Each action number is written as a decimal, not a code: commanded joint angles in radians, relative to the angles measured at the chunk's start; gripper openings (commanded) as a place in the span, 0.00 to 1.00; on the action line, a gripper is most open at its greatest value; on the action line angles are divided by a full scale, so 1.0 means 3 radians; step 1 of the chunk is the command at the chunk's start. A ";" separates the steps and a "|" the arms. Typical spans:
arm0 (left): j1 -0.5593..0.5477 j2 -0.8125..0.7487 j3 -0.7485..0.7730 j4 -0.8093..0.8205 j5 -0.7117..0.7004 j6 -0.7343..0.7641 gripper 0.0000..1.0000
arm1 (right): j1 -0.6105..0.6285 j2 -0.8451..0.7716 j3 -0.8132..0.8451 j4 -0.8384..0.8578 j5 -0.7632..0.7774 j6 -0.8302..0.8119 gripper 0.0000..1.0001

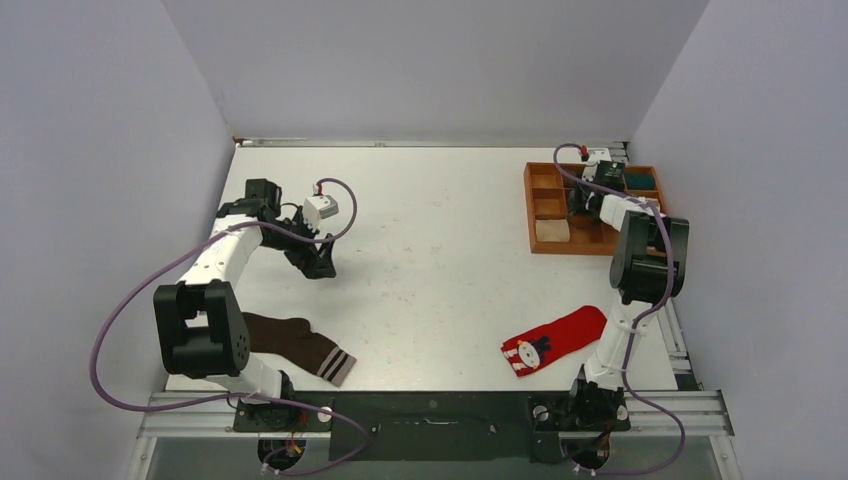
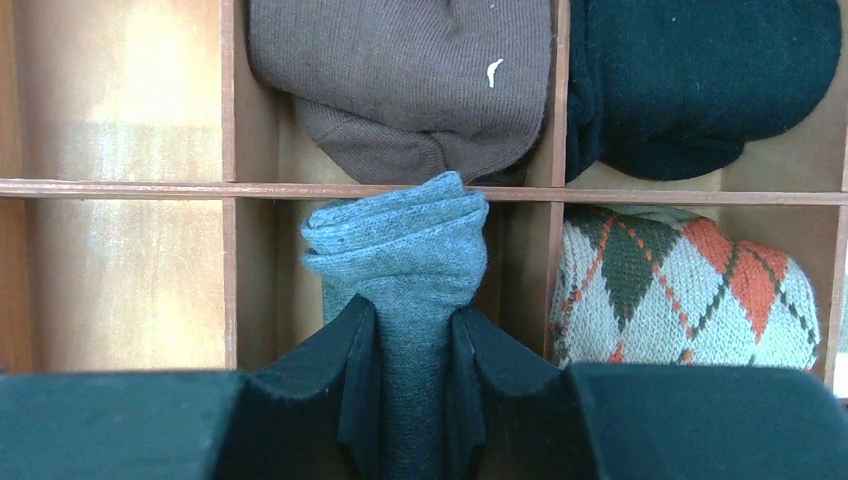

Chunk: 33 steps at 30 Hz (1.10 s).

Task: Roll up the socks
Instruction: Place the sock in the storage box.

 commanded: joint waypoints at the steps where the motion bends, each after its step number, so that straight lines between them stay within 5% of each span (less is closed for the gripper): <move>1: 0.0019 0.0024 -0.0008 0.0089 0.0090 -0.0013 0.88 | 0.0024 0.0268 0.0103 -0.0387 0.0323 0.0006 0.05; 8: 0.0018 0.0051 -0.0019 0.0104 0.0083 -0.0013 0.88 | 0.0035 0.0279 0.0061 -0.0559 0.0517 -0.0007 0.24; 23: 0.0018 0.0051 0.0080 -0.0085 0.0162 0.0103 0.88 | 0.0029 -0.0408 0.0565 -0.0787 0.0097 -0.0065 0.60; 27: 0.0018 0.0062 0.0073 -0.0093 0.0184 0.0110 0.88 | 0.0035 -0.0554 0.0476 -0.0773 0.0116 -0.0044 0.60; 33: 0.0019 0.0066 0.0047 -0.0101 0.0200 0.0114 0.88 | 0.0033 -0.0738 0.0125 -0.0677 0.0261 0.0038 0.35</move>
